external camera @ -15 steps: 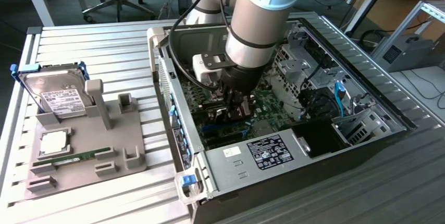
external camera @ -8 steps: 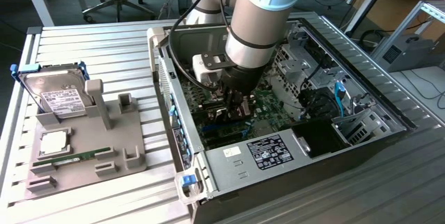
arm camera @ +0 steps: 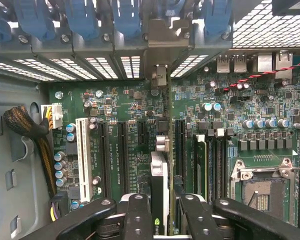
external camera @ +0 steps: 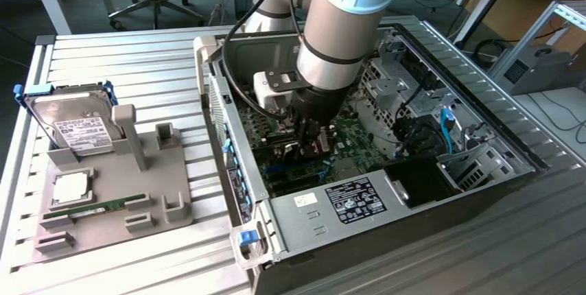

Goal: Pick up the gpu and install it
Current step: 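Insert the gpu into the slot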

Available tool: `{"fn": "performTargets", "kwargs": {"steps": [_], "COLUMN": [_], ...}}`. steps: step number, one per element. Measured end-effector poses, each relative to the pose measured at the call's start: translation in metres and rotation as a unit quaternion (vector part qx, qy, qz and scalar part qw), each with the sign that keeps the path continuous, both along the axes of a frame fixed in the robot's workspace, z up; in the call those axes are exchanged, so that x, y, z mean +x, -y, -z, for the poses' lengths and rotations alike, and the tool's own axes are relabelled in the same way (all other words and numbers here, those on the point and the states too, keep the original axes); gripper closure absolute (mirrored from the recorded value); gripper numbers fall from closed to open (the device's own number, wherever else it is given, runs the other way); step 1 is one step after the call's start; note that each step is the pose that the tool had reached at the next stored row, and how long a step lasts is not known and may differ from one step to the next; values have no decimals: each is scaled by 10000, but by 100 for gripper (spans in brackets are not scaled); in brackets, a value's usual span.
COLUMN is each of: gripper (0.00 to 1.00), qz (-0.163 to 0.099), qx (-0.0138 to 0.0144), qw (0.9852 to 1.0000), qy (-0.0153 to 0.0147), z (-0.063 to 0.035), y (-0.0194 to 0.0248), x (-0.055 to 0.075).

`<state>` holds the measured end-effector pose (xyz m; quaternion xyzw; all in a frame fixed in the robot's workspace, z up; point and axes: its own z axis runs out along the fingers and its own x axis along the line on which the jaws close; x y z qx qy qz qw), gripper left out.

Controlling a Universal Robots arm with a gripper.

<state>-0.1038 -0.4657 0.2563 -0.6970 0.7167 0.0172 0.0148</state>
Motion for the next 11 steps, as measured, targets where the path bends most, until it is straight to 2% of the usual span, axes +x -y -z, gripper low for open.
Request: {"fn": "performTargets", "kwargs": {"steps": [7, 11], "gripper": [73, 73], "qz": [0, 4], "qx": [0, -1], "qw": [10000, 10000], "qy": [0, 1], "z": [-63, -66], "y": [0, 0], "x": [-1, 0]}}
